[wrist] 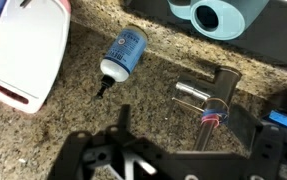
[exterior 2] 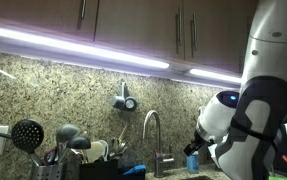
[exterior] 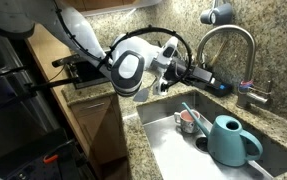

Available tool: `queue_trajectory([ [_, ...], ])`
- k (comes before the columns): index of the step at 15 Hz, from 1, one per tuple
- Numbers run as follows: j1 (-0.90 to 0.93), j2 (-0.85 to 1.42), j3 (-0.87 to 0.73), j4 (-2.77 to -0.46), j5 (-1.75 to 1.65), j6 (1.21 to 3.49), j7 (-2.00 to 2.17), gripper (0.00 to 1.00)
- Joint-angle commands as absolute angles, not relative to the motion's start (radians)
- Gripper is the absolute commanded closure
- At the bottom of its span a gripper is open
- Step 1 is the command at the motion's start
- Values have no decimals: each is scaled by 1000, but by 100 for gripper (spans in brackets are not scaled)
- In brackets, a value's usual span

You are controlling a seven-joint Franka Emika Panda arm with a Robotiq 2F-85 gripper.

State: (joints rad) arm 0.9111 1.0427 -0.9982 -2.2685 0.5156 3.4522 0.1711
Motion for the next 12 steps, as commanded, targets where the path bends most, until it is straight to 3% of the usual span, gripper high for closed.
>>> queue_trajectory([
  [1, 895, 942, -993, -2308, 510, 3456, 185, 0],
  [12, 691, 590, -900, -2304, 324, 3457, 93, 0],
])
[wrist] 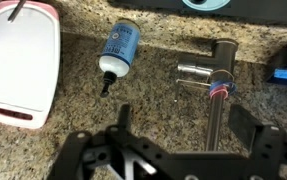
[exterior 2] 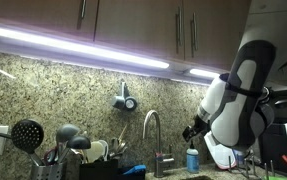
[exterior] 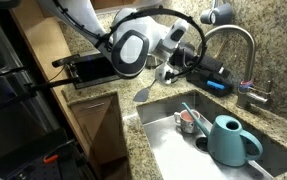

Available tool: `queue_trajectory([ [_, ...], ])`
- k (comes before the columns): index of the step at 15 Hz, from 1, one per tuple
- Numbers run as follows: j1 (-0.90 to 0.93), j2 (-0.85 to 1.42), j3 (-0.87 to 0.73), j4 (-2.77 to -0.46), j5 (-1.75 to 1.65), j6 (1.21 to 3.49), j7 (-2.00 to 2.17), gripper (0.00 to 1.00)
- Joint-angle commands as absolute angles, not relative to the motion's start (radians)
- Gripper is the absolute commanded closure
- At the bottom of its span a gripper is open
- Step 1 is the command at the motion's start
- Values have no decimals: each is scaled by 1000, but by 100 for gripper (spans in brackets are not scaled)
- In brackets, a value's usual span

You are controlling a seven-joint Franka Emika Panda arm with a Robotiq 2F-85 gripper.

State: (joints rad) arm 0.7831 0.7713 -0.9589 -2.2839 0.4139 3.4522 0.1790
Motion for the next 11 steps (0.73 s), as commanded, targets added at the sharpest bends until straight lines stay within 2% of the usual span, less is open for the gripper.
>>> queue_trajectory([
  [1, 659, 554, -884, -2308, 297, 3457, 77, 0],
  [4, 528, 431, -812, -2331, 204, 3457, 4, 0],
  [5, 605, 557, -866, -2288, 258, 3452, 75, 0],
  [11, 588, 549, -857, -2290, 250, 3451, 65, 0],
])
